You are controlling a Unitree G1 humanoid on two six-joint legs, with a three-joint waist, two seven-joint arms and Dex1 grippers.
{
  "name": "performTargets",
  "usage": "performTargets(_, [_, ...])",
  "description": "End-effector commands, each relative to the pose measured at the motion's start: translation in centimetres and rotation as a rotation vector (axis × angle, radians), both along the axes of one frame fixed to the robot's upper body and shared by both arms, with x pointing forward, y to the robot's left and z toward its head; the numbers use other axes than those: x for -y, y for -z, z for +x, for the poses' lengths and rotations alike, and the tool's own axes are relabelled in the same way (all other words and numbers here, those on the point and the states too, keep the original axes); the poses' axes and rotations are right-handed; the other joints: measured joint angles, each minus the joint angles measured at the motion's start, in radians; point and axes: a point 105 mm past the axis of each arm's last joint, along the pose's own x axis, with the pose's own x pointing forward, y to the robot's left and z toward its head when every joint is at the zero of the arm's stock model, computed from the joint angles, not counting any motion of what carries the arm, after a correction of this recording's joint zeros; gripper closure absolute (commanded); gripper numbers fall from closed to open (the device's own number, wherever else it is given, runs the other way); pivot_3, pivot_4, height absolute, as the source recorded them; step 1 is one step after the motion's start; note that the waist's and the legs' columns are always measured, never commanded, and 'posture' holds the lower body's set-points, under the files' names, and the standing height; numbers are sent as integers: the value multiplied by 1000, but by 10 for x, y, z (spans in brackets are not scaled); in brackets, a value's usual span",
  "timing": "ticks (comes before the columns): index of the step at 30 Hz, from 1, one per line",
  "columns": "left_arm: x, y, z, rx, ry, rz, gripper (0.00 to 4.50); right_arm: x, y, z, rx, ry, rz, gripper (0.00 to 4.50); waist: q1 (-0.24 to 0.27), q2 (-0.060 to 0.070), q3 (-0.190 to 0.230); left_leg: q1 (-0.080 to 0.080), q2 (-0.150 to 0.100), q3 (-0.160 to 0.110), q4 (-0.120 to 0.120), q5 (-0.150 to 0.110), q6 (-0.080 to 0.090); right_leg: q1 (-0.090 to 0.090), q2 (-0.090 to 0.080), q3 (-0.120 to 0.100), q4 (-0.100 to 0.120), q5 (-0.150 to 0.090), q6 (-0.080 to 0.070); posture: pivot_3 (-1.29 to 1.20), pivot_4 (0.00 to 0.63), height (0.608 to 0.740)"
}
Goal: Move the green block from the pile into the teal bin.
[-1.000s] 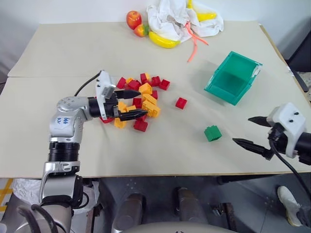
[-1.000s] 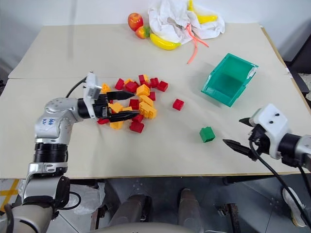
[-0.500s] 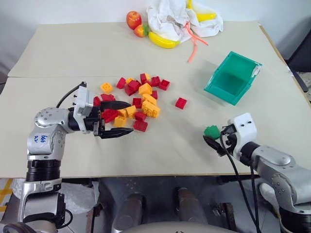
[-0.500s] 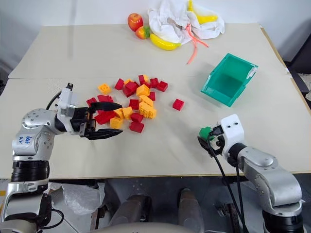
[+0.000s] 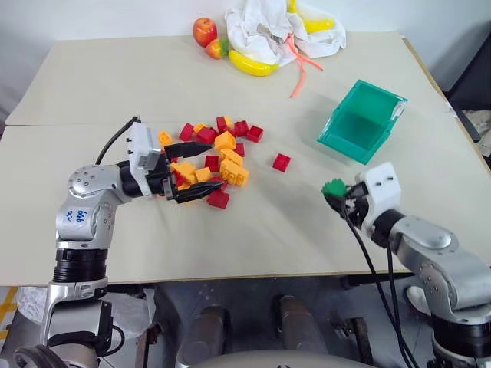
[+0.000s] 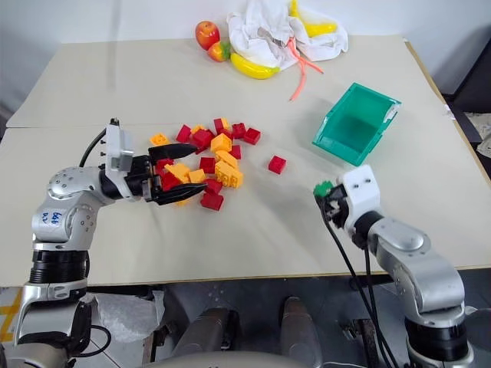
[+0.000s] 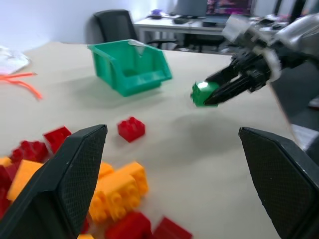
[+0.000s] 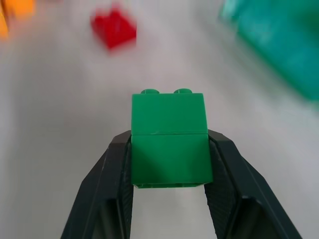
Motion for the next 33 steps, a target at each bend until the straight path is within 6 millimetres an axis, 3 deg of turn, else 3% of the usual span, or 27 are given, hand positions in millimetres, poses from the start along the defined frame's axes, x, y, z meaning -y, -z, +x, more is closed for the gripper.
performTargets(1, [18, -15, 5, 54, -48, -11, 0, 9, -38, 18, 140, 26, -21, 3016, -5, 0, 0, 0, 0, 0, 0, 0, 0, 0, 0, 0, 0, 0, 0, 0, 150, 740])
performTargets(4, [26, -18, 15, 57, -106, -19, 0, 13, -56, 35, 193, 41, -40, 3016, -7, 0, 0, 0, 0, 0, 0, 0, 0, 0, 0, 0, 0, 0, 0, 0, 150, 740])
performTargets(7, [33, -15, 27, 50, -133, -4, 0, 19, -75, 69, 265, 92, -42, 3016, -9, 0, 0, 0, -1, 1, -1, 0, 0, 0, 0, 0, 0, 0, 0, 0, 150, 740])
performTargets(11, [39, -17, 41, 82, -134, -21, 0, 35, -79, 117, 310, 216, -133, 3016, -17, 0, 0, 1, -3, 3, -1, 0, 0, 0, 0, 1, 0, 0, 0, 0, 150, 740])
performTargets(16, [37, -19, 45, 95, -125, -33, 0, 29, -83, 136, 348, 182, -116, 1308, -35, 0, 0, 1, 0, 2, -5, 1, 0, -1, 0, -1, -1, 0, 0, 0, 150, 740])
performTargets(20, [20, -23, 42, 84, -150, -66, 0, 19, -94, 129, 372, 101, -85, 20, -40, 0, 0, -1, 0, 2, -5, 0, 1, -2, -1, -2, -2, 0, 0, 0, 150, 740])
performTargets(26, [-22, -22, 24, 47, -216, -73, 0, -21, -98, 84, 378, -257, -36, 20, -46, 1, 0, -1, 2, 2, -4, 0, 0, -3, 0, -2, -2, 0, 0, 0, 150, 740])
performTargets(31, [-65, -9, -3, -20, -268, -12, 0, -38, -69, 46, 289, -623, -119, 20, -35, 1, 0, -1, 2, 2, -4, -1, 0, -2, 0, -2, -2, 0, 0, 0, 150, 740])
performTargets(33, [-96, -2, -14, -36, -358, 21, 0, -37, -56, 33, 226, -757, -149, 20, -33, 1, 1, -1, 2, 2, -3, -1, 1, -1, -1, -2, -2, 0, 0, 0, 150, 740])
